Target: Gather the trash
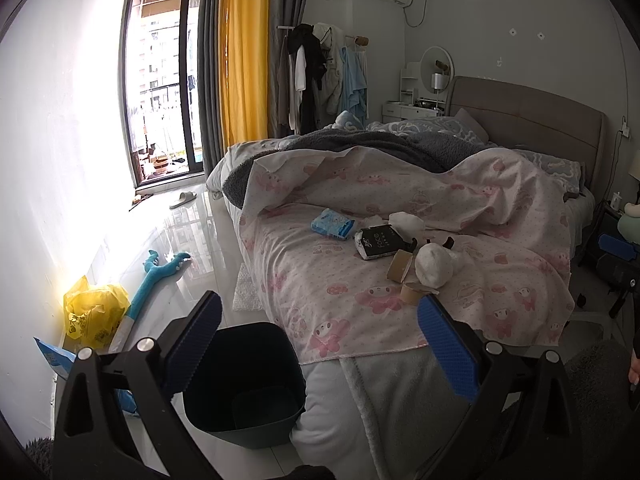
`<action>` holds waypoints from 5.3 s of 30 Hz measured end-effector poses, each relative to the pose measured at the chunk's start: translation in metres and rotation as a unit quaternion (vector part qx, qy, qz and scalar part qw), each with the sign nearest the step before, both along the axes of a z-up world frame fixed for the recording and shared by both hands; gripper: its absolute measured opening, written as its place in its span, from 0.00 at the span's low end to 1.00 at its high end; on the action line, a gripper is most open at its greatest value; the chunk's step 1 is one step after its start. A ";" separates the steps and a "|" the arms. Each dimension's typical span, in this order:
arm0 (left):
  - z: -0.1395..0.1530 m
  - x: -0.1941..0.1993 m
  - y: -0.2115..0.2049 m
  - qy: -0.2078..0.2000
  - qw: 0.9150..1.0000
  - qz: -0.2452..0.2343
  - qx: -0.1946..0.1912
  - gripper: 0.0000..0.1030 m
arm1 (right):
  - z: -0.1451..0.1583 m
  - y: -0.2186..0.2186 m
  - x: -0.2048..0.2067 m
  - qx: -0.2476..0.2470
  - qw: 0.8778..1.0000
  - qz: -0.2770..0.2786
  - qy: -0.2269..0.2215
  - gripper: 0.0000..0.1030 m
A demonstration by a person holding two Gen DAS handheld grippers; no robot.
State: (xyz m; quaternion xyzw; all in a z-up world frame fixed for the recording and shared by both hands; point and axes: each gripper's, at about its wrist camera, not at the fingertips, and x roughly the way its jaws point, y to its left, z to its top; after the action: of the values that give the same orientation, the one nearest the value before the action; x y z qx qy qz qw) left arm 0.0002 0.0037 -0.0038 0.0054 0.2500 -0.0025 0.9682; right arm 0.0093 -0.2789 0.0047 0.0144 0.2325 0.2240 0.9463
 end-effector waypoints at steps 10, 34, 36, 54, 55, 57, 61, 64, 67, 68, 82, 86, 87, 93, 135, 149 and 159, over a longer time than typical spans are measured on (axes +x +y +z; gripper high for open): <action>0.000 0.000 0.000 0.000 1.000 0.000 0.000 0.97 | 0.000 0.000 0.000 0.000 1.000 0.000 0.001 0.98; 0.000 0.000 0.000 0.001 1.000 0.000 -0.001 0.97 | 0.000 0.000 0.000 -0.001 1.000 -0.001 0.003 0.98; 0.000 0.000 0.000 0.001 1.000 0.000 -0.001 0.97 | -0.001 0.000 -0.001 -0.001 1.000 -0.001 0.002 0.98; -0.001 -0.001 -0.004 0.001 1.000 -0.006 -0.001 0.97 | -0.001 0.004 0.000 -0.010 1.000 -0.004 0.005 0.98; 0.002 -0.002 -0.004 -0.003 1.000 -0.006 0.002 0.97 | -0.001 0.004 0.000 -0.013 1.000 -0.004 0.007 0.98; 0.002 -0.003 -0.011 -0.007 1.000 -0.008 0.000 0.97 | 0.002 0.000 0.002 -0.015 1.000 -0.003 0.011 0.98; -0.002 -0.002 -0.014 0.001 1.000 -0.026 -0.001 0.97 | -0.006 -0.001 0.009 -0.017 1.000 0.007 0.021 0.98; -0.005 0.003 -0.013 0.009 0.999 -0.043 -0.018 0.97 | -0.006 0.001 0.011 -0.021 0.999 0.011 0.027 0.96; -0.012 0.008 -0.013 0.019 0.998 -0.054 -0.025 0.96 | -0.007 0.004 0.015 -0.022 0.999 0.015 0.035 0.88; -0.013 0.010 -0.013 0.022 0.998 -0.057 -0.029 0.96 | -0.007 0.005 0.017 -0.023 0.999 0.016 0.038 0.85; -0.039 0.037 -0.036 0.039 0.988 -0.147 -0.035 0.84 | -0.015 0.026 0.048 -0.015 0.996 0.058 0.060 0.78; -0.048 0.049 -0.041 0.051 0.983 -0.171 -0.048 0.82 | -0.021 0.034 0.063 -0.010 0.995 0.070 0.071 0.77; -0.051 0.053 -0.044 0.054 0.981 -0.178 -0.046 0.80 | -0.023 0.037 0.068 -0.009 0.995 0.073 0.073 0.75; -0.067 0.073 -0.057 0.077 0.977 -0.195 -0.048 0.74 | -0.044 0.055 0.096 -0.035 0.991 0.091 0.090 0.66; -0.115 0.169 -0.089 0.144 0.965 -0.208 -0.069 0.22 | -0.075 0.056 0.204 0.026 0.982 0.125 0.143 0.31; -0.107 0.163 -0.084 0.137 0.967 -0.207 -0.060 0.08 | -0.048 0.069 0.202 0.056 0.987 0.117 0.099 0.31; -0.079 0.153 -0.064 0.095 0.971 -0.199 -0.091 0.07 | -0.033 0.063 0.209 0.148 0.978 0.112 0.092 0.31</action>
State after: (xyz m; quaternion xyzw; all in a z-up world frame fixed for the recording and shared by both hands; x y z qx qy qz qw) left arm 0.1533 -0.0605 -0.0831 -0.0337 0.3337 -0.2184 0.9164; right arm 0.2183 -0.2162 -0.0281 0.1484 0.2832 0.3582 0.8772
